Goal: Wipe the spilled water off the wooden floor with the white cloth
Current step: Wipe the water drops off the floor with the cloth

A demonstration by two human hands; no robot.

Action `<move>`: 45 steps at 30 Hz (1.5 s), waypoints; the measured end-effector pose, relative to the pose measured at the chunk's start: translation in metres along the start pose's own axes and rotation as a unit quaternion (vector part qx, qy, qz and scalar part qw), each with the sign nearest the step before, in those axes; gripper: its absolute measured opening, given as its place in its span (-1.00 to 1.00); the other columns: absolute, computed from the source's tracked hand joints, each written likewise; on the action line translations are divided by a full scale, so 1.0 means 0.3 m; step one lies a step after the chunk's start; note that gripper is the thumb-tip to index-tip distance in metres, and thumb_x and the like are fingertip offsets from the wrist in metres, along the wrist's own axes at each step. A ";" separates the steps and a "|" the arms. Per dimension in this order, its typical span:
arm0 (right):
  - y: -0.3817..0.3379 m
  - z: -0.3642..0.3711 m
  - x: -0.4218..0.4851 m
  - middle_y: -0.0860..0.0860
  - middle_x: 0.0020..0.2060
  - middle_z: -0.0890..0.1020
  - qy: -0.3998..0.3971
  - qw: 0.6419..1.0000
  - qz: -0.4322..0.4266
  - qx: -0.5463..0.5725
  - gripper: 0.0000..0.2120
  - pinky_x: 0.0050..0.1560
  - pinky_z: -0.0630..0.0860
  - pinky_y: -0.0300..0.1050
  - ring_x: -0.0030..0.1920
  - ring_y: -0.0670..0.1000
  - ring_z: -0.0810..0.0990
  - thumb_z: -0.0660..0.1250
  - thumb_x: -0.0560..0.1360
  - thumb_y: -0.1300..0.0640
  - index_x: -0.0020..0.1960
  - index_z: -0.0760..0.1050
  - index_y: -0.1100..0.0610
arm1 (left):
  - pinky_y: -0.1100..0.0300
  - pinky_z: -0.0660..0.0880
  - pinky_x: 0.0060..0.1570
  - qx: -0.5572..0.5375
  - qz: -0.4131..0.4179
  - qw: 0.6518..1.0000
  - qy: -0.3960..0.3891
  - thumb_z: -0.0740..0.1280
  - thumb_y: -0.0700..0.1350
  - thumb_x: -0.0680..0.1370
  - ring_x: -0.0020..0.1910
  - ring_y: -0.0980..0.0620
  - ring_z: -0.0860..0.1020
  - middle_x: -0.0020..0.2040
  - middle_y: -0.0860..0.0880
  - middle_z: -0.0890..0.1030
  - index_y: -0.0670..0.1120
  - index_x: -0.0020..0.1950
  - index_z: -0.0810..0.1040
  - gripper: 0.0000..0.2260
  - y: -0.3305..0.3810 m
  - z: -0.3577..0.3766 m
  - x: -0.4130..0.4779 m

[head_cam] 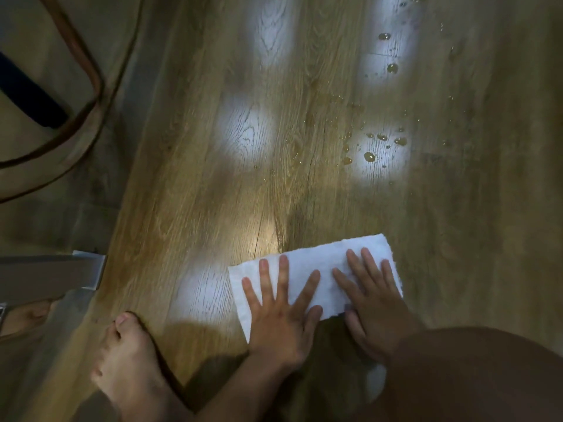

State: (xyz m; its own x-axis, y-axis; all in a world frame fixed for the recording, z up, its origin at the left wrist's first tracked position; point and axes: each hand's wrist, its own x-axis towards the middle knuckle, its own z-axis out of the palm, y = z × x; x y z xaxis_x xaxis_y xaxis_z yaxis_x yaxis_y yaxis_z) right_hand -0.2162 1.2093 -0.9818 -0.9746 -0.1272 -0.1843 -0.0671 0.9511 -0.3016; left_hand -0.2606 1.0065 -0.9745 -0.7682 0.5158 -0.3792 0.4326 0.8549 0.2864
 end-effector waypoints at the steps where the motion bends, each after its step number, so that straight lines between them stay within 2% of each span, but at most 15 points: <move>1: -0.022 0.010 -0.001 0.20 0.53 0.21 0.000 1.000 0.012 0.002 -0.47 0.38 0.09 0.37 0.54 0.26 0.09 -0.01 0.60 -0.07 0.52 0.25 0.07 | -0.44 -0.06 0.38 -0.002 -0.003 1.000 0.000 -0.13 0.24 0.66 0.58 -0.32 -0.13 0.63 -0.16 -0.09 0.19 0.61 0.02 -0.49 0.000 -0.001 0.004; 3: -0.036 0.012 0.027 0.16 0.56 0.12 -0.009 1.000 0.027 -0.005 -0.47 0.42 0.06 0.37 0.56 0.24 0.03 -0.06 0.63 -0.09 0.56 0.17 0.06 | -0.44 -0.07 0.38 0.008 -0.004 1.000 0.002 -0.10 0.24 0.66 0.58 -0.32 -0.11 0.63 -0.15 -0.07 0.19 0.61 0.03 -0.49 -0.011 -0.004 0.024; 7: 0.003 -0.026 0.155 0.11 0.58 0.04 -0.016 0.999 0.011 -0.031 -0.45 0.47 0.02 0.38 0.57 0.21 -0.04 0.01 0.61 -0.07 0.58 0.11 0.02 | -0.42 -0.14 0.39 0.025 -0.019 0.999 0.007 -0.12 0.27 0.65 0.58 -0.29 -0.18 0.63 -0.11 -0.14 0.23 0.60 -0.05 -0.49 -0.047 -0.033 0.105; 12: 0.076 -0.057 0.291 0.06 0.59 -0.01 -0.037 0.997 -0.019 -0.059 -0.42 0.50 -0.09 0.35 0.58 0.17 -0.10 0.03 0.62 -0.14 0.59 0.05 -0.04 | -0.40 -0.26 0.40 0.033 -0.029 0.999 0.011 -0.10 0.33 0.61 0.56 -0.27 -0.30 0.62 -0.07 -0.24 0.30 0.58 -0.11 -0.46 -0.088 -0.074 0.241; 15: 0.119 -0.080 0.368 0.05 0.60 -0.04 -0.059 0.995 -0.044 -0.072 -0.41 0.49 -0.09 0.36 0.58 0.16 -0.13 -0.01 0.62 -0.19 0.60 -0.01 -0.05 | -0.40 -0.37 0.38 0.045 -0.011 0.999 0.001 -0.17 0.37 0.57 0.51 -0.25 -0.42 0.59 -0.05 -0.36 0.33 0.55 -0.22 -0.44 -0.125 -0.120 0.325; 22: 0.184 -0.116 0.517 0.03 0.59 -0.06 -0.079 0.990 -0.077 -0.086 -0.40 0.48 -0.13 0.36 0.58 0.15 -0.14 -0.10 0.61 -0.22 0.60 -0.02 -0.04 | -0.43 -0.41 0.34 0.059 -0.003 0.998 -0.034 -0.33 0.38 0.49 0.45 -0.25 -0.52 0.51 -0.04 -0.53 0.31 0.50 -0.41 -0.40 -0.145 -0.200 0.442; 26: 0.189 -0.123 0.552 0.02 0.59 -0.06 -0.073 0.991 -0.067 -0.087 -0.39 0.49 -0.17 0.34 0.58 0.14 -0.15 -0.11 0.60 -0.23 0.60 -0.03 -0.03 | -0.42 -0.43 0.32 0.053 -0.006 0.998 -0.044 -0.25 0.39 0.54 0.43 -0.24 -0.56 0.49 -0.02 -0.56 0.33 0.49 -0.41 -0.42 -0.152 -0.217 0.483; 30: 0.157 -0.114 0.536 0.01 0.60 -0.05 -0.052 0.994 -0.038 -0.084 -0.41 0.50 -0.17 0.32 0.58 0.11 -0.17 -0.14 0.62 -0.21 0.60 -0.07 -0.06 | -0.40 -0.42 0.35 0.061 -0.011 0.998 -0.011 -0.27 0.37 0.54 0.46 -0.23 -0.52 0.53 -0.04 -0.49 0.31 0.52 -0.37 -0.42 -0.152 -0.202 0.480; 36: 0.087 -0.077 0.412 0.04 0.59 -0.18 -0.055 0.995 0.034 -0.071 -0.42 0.51 -0.20 0.31 0.56 0.14 -0.29 -0.20 0.62 -0.20 0.60 -0.18 -0.08 | -0.35 -0.30 0.44 0.067 -0.020 0.997 0.029 -0.26 0.27 0.60 0.52 -0.22 -0.41 0.58 -0.13 -0.37 0.16 0.59 -0.29 -0.42 -0.113 -0.129 0.359; 42: 0.040 -0.028 0.144 0.10 0.59 0.00 -0.047 0.997 0.023 -0.053 -0.45 0.48 -0.02 0.37 0.58 0.21 -0.10 -0.03 0.64 -0.13 0.59 0.05 0.00 | -0.41 -0.04 0.43 0.039 0.004 0.998 0.042 -0.02 0.21 0.65 0.58 -0.32 -0.12 0.63 -0.18 -0.07 0.10 0.63 -0.01 -0.44 -0.005 -0.011 0.116; 45: 0.012 0.005 -0.026 0.13 0.57 0.09 -0.028 0.999 0.013 -0.032 -0.47 0.44 0.08 0.42 0.56 0.25 0.02 0.01 0.64 -0.09 0.57 0.15 0.03 | -0.44 0.06 0.40 0.022 0.008 0.999 0.025 0.08 0.21 0.63 0.57 -0.34 0.00 0.62 -0.19 0.04 0.07 0.61 0.11 -0.43 0.078 0.052 -0.044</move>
State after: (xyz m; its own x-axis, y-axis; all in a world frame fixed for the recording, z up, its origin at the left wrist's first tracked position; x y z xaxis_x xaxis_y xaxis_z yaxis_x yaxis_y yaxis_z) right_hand -0.2085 1.2134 -0.9829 -0.9628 -0.1154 -0.2445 -0.0563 0.9700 -0.2364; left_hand -0.2330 1.0205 -0.9765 -0.7830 0.5268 -0.3308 0.4644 0.8488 0.2526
